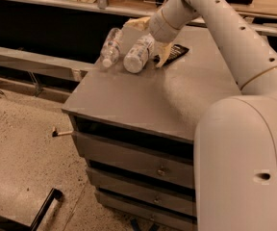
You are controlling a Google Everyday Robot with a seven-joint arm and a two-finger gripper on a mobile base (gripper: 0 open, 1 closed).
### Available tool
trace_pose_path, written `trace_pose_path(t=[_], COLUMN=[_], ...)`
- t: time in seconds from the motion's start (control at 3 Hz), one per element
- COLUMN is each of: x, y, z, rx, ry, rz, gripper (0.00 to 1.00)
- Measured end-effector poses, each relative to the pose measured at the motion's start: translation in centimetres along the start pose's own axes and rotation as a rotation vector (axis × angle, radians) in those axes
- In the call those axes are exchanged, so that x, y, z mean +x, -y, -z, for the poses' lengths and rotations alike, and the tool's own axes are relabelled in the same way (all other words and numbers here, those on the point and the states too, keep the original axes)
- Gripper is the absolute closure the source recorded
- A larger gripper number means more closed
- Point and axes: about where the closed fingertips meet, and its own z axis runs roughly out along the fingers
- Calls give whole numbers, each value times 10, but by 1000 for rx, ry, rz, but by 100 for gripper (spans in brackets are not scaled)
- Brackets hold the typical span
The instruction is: Move blue plastic bottle near water bottle
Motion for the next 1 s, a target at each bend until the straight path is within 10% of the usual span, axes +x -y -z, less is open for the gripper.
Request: trace_pose_path(t=[1.0], x=[0], y=[0], z=[0], rx=[0], ry=[0], rz=[0], gripper=[0])
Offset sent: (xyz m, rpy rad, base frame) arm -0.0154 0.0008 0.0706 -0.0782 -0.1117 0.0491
